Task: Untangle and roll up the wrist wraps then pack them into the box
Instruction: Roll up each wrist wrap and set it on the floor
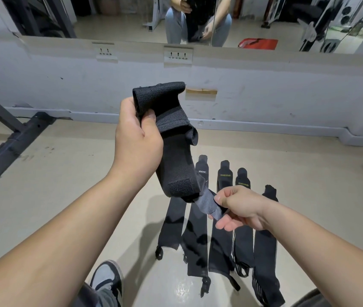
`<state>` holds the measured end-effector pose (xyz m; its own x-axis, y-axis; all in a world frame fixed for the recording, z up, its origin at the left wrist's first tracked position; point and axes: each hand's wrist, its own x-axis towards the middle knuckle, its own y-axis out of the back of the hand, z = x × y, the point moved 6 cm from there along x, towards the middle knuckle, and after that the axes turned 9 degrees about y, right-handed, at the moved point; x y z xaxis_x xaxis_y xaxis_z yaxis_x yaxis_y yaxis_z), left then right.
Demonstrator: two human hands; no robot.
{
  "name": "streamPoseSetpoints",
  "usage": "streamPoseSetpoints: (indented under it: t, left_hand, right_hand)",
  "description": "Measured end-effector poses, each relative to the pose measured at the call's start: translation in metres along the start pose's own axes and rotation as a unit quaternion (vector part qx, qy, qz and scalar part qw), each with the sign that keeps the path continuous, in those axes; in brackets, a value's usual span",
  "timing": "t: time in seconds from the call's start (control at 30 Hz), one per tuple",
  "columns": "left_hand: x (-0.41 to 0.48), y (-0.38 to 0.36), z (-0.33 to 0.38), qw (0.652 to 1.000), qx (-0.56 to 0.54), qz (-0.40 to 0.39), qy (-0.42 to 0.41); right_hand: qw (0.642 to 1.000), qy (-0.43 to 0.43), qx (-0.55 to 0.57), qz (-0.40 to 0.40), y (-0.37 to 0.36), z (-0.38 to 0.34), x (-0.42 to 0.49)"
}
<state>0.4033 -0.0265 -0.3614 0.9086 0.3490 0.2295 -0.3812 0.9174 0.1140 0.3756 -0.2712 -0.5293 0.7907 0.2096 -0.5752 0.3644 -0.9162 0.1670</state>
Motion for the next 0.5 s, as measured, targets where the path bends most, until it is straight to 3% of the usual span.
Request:
streamPoseSetpoints:
  t: [0.27,0.5]
  left_hand:
    - [0.0008,-0.0016,0.0005,1.0,0.003,-0.001,-0.002]
    - [-0.0005,-0.0032,-0.0006,1.0,0.003,0.0,0.0]
  right_hand:
    - [0.993,-0.002,0.117,0.021,0.0031,-0.0002,0.0038]
    - [0.999,0.031,-0.001,-0.009,0.0017,-0.0023,0.0042]
